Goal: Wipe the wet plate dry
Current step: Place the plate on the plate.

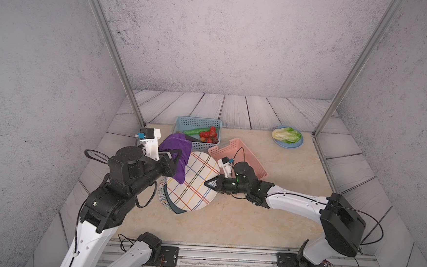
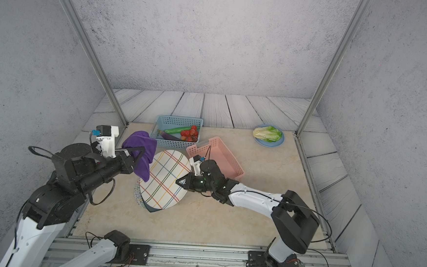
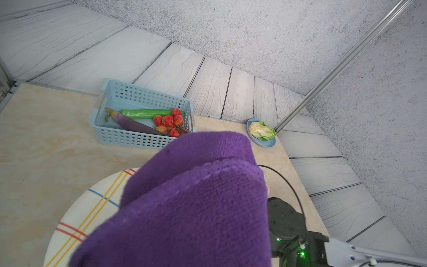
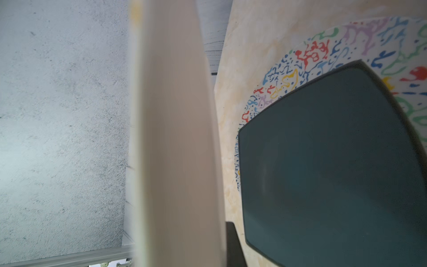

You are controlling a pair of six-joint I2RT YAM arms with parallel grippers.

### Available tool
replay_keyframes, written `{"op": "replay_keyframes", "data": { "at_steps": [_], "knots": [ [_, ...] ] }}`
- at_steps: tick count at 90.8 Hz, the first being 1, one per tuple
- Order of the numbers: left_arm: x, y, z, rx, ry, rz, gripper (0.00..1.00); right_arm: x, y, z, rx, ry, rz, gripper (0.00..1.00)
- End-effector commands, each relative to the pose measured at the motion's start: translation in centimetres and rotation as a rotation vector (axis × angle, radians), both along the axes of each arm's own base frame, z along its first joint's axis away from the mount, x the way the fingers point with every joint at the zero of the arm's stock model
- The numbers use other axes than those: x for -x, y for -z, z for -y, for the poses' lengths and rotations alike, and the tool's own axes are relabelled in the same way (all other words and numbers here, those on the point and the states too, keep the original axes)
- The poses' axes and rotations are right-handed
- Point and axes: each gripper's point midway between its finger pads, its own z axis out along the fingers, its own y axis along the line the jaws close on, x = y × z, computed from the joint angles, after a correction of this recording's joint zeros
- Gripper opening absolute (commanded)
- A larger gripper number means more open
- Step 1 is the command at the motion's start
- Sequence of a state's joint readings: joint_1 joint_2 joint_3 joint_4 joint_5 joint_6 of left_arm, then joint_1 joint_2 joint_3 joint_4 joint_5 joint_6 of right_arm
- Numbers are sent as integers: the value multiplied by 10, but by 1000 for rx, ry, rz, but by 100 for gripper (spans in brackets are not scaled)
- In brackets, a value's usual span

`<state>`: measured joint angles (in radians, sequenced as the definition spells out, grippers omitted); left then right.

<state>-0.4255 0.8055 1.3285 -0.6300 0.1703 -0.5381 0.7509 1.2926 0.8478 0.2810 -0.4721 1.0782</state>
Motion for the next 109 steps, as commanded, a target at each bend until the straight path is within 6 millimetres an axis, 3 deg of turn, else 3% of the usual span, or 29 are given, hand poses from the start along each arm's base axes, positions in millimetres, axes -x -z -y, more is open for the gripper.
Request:
{"op": "replay_keyframes", "data": {
  "at_steps": [1, 24, 42, 65, 81, 94, 109],
  "knots": [
    [-5, 22, -11, -69, -59, -59, 0, 5, -11, -37, -30, -53, 74, 0],
    [-4, 41, -13, -101, -66, -94, 0, 10, 40, -123, -25, -154, -15, 0],
    [-6, 47, -14, -118, -68, -101, 0, -2, 81, -155, -45, -162, -75, 0],
    [-8, 52, -13, -121, -67, -108, 0, -3, 133, -157, 57, -165, -126, 0],
    [-10, 54, -11, -113, -64, -114, 0, 4, 184, -138, 166, -131, -208, 0],
    [-12, 59, -9, -110, -62, -126, 0, 12, 203, -127, 215, -126, -253, 9],
    [-16, 63, -8, -110, -66, -134, 0, 19, 213, -110, 310, -123, -254, 26]
  ]
}}
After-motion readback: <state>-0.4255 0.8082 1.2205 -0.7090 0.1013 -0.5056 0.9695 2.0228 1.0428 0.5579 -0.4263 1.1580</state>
